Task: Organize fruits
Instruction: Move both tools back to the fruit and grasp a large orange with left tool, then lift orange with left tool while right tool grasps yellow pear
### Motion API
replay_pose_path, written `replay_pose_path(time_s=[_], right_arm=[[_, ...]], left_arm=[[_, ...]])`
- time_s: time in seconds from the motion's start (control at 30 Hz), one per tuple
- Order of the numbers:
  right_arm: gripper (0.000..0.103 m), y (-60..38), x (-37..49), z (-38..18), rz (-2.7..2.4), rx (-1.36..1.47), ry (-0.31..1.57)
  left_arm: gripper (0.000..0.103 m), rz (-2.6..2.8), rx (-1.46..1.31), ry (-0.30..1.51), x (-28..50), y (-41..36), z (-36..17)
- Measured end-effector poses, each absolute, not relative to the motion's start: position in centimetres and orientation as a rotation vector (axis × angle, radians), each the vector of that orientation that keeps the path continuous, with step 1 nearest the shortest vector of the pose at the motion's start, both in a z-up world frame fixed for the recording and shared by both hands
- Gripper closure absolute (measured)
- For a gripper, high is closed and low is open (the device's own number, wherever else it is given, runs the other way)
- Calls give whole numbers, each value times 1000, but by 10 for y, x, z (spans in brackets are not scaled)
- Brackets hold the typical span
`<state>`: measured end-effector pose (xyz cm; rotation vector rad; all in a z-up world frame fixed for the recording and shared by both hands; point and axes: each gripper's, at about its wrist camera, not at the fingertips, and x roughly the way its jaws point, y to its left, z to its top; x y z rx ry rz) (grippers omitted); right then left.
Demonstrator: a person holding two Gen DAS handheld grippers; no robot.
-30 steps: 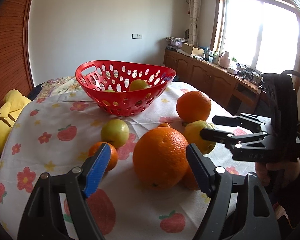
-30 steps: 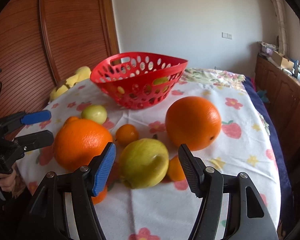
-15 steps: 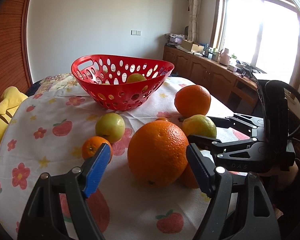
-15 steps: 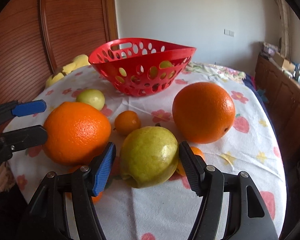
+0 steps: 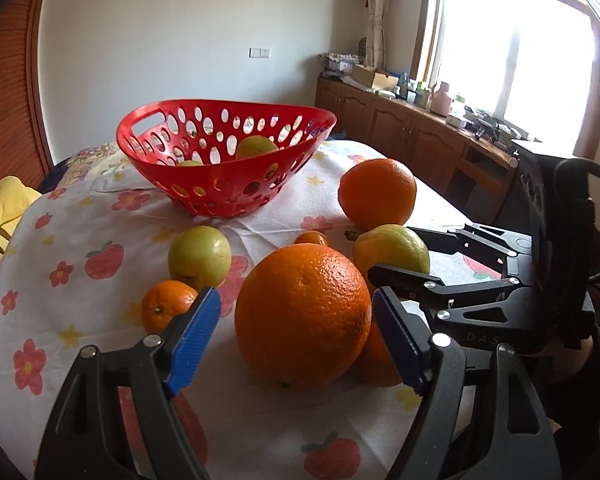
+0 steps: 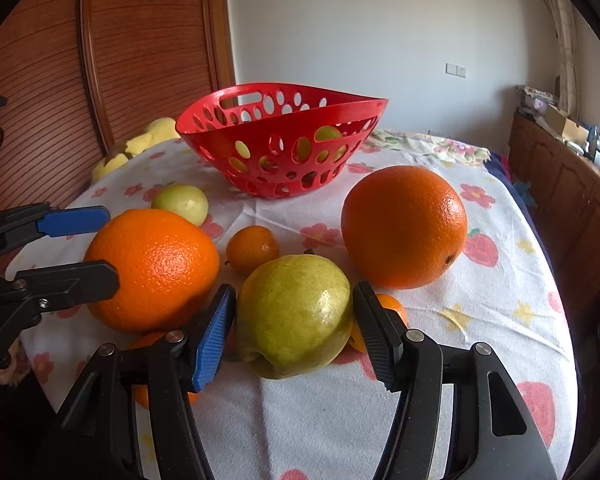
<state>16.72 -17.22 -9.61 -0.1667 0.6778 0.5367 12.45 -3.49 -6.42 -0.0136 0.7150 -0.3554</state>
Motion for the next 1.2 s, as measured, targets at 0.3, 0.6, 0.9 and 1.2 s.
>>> replay_pose_path(time_s=[0.3, 0.6, 0.9, 1.2], right_arm=[[41, -172, 166, -96, 534, -170, 673], [41, -172, 166, -96, 535, -166, 673], [41, -171, 166, -96, 535, -166, 673], [41, -171, 166, -95, 537, -163, 673]], left_arm=[[23, -383, 17, 762, 136, -43, -68], [21, -392, 44, 794, 142, -48, -76], [21, -423, 3, 834, 148, -45, -88], [23, -396, 0, 803, 143, -40, -86]])
